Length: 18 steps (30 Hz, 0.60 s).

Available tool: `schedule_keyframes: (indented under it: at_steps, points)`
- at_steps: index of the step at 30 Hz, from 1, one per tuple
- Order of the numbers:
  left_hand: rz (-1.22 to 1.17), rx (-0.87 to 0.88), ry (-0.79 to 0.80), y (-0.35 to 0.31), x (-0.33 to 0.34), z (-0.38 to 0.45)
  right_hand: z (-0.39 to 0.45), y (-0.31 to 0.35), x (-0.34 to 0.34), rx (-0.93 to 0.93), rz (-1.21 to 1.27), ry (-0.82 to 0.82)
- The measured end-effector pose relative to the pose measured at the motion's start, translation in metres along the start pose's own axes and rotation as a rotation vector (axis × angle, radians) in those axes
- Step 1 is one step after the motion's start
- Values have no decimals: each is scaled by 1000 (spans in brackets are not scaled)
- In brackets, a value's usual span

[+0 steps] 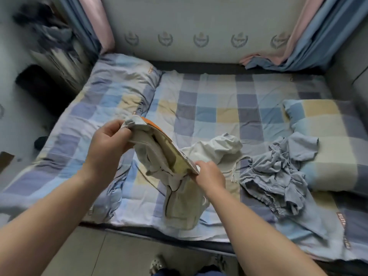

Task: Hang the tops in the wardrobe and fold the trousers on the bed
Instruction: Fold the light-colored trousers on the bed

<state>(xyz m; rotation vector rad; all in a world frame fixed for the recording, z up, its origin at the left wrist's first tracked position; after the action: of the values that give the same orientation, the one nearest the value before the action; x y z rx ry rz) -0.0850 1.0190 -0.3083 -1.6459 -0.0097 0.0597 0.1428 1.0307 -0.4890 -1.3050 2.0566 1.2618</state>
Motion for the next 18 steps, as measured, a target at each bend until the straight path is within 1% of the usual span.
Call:
schedule_keyframes:
  at_steps: [4, 8, 12, 15, 16, 18]
  points:
    - [-66, 104, 40, -49, -45, -24, -28, 42, 3, 18, -50, -123]
    - [-148, 197, 9, -90, -104, -42, -37, 80, -35, 10, -142, -256]
    - [-213, 223, -127, -120, -173, -52, -49, 109, -96, 22, -176, -372]
    - [-190, 255, -236, -145, -218, -58, -60, 134, -148, 4, -164, -427]
    - [-216, 269, -255, -156, -230, -58, -66, 147, -167, -18, -188, -459]
    - [-248, 283, -289, -177, -248, -57, -77, 177, -203, -69, -339, -515]
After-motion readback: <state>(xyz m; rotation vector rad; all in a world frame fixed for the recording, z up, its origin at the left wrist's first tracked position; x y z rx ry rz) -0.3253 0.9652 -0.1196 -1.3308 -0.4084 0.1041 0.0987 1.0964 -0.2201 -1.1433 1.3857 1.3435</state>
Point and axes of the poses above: each hand's wrist, its own z-axis towards the middle knuckle, its own x-axis out of the palm, y = z × x, the point moved 7 cm from there along z, towards the middle knuckle, and after that the axes turned 10 degrees about y, right-handed, at the moved point
